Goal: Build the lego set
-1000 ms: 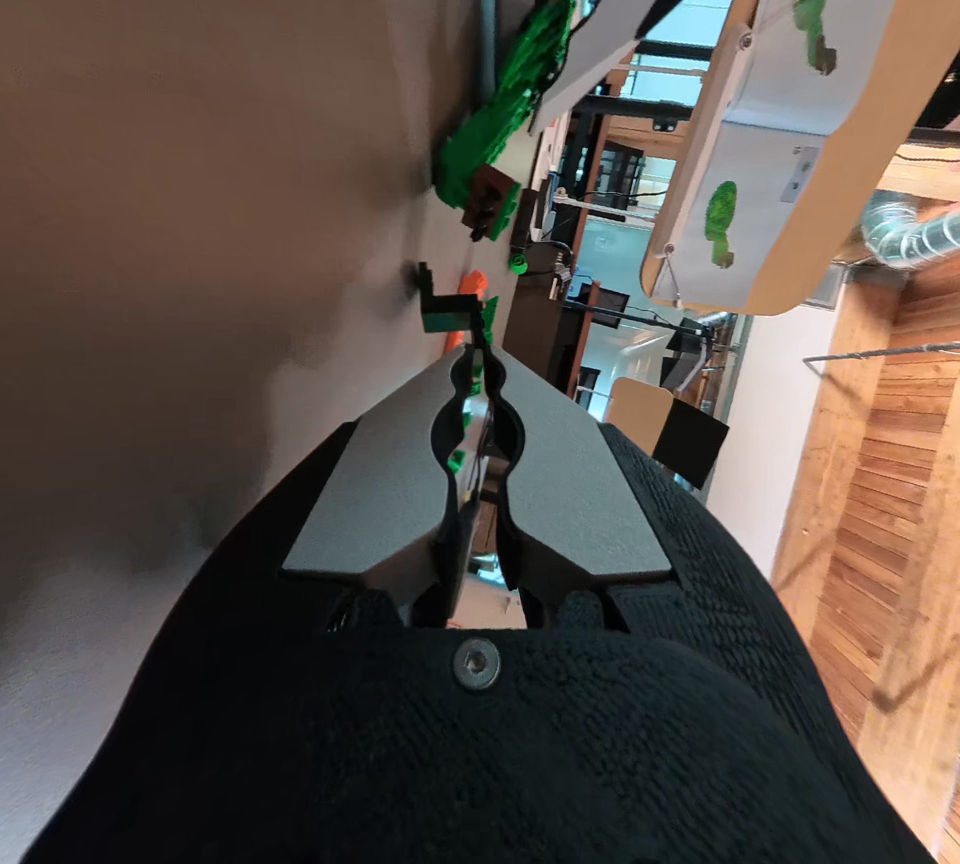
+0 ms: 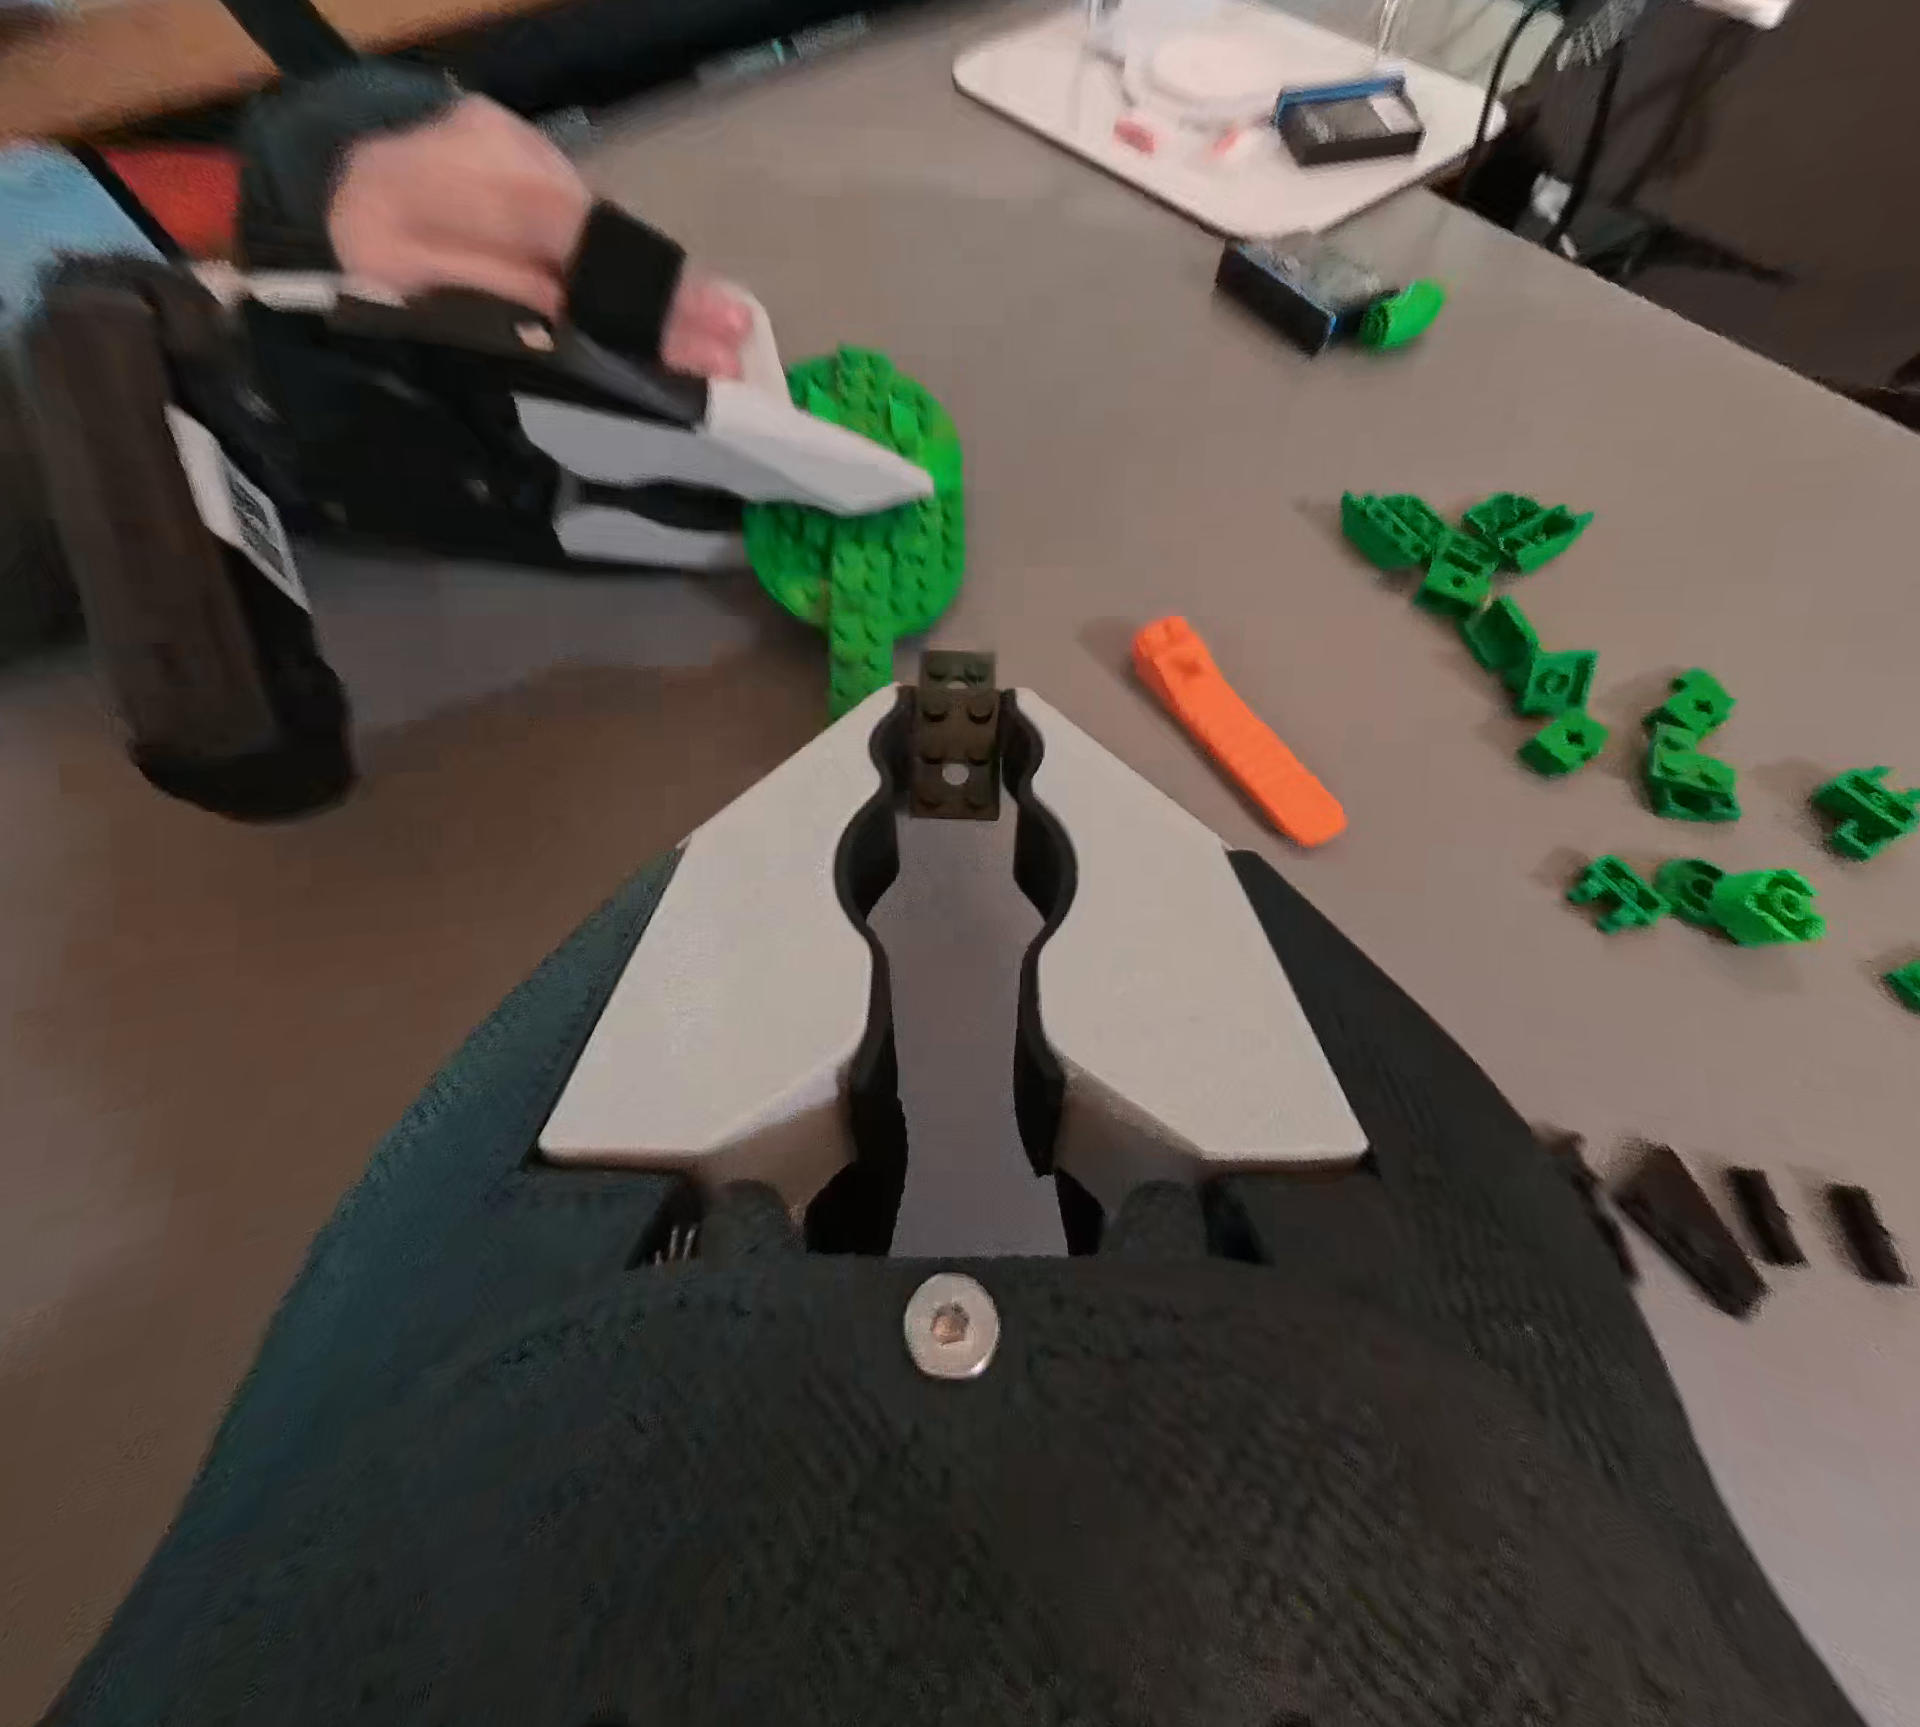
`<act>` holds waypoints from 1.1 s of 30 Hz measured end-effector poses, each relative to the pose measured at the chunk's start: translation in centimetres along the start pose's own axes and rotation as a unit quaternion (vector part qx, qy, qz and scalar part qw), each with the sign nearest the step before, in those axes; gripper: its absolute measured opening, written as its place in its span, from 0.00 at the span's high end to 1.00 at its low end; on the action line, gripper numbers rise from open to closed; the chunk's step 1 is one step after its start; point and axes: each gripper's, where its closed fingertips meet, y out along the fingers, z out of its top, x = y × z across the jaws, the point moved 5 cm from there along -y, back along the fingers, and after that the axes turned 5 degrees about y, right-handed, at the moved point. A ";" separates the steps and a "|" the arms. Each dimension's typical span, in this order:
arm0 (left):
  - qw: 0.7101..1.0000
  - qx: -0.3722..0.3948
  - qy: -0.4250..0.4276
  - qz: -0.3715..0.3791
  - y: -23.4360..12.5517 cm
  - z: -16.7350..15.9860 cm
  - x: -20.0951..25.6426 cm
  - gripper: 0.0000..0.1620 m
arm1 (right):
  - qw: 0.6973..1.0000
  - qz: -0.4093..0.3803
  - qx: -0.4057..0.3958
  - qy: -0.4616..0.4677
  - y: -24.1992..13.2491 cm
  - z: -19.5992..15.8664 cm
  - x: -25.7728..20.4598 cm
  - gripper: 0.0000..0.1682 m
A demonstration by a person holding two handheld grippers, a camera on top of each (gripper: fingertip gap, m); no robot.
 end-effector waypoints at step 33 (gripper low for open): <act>1.000 -0.010 0.015 0.001 0.1 0.4 -0.4 0.92 | 0.993 -0.018 -0.111 0.042 2.7 -0.8 -2.3 0.89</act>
